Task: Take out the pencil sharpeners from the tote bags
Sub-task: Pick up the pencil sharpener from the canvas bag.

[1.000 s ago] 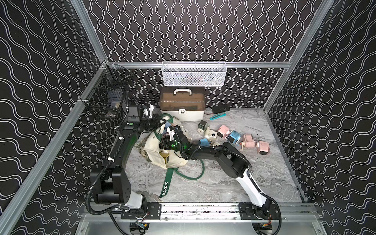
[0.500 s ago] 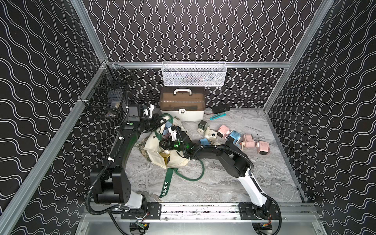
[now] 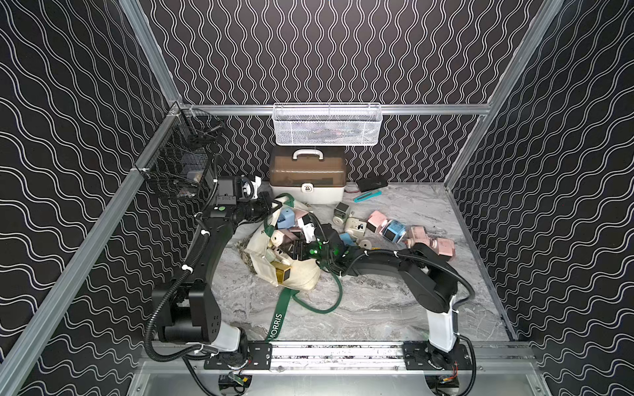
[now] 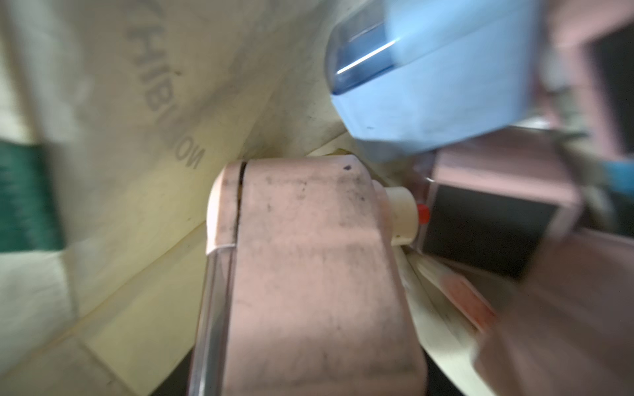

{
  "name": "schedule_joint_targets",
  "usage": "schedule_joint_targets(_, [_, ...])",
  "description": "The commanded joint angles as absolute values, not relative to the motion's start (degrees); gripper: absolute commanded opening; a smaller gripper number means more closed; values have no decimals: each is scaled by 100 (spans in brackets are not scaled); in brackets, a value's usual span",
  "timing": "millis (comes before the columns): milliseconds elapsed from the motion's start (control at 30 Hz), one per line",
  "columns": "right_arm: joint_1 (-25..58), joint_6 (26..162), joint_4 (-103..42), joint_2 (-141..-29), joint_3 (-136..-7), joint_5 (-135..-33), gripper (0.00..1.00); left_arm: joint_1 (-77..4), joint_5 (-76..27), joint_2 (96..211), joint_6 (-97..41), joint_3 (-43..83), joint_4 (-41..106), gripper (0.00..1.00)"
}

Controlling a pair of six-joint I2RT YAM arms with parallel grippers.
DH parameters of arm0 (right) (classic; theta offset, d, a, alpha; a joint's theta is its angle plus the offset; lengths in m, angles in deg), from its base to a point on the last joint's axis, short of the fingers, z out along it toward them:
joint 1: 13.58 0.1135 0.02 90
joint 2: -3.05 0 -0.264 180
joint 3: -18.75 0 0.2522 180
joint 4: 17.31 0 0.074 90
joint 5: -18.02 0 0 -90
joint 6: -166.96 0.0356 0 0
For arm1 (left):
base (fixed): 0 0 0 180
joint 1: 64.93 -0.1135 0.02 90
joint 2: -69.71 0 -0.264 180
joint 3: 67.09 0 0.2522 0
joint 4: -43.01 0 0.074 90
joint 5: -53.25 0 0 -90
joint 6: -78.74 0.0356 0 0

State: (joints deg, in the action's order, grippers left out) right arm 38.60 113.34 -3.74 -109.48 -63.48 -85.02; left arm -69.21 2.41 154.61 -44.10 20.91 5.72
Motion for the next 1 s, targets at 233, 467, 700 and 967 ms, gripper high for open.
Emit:
schedule_joint_targets(233, [4315,10398,-1902,-9439,-5588,-7648,45,-6969,159,15470,-4325,2149,728,0])
schedule_joint_targets(467, [4443,10378,-2469,-7947,-4792,-7201,45,-6977,156,15453,-4334,2121,746,0])
schedule_joint_targets(700, [4436,10584,-3780,-6410,-4252,-5043,45,-6986,129,15423,-4325,2146,727,0])
schedule_joint_targets(967, [4030,11854,-5075,-6095,-3599,-3134,46,-7011,142,15392,-4345,2119,757,0])
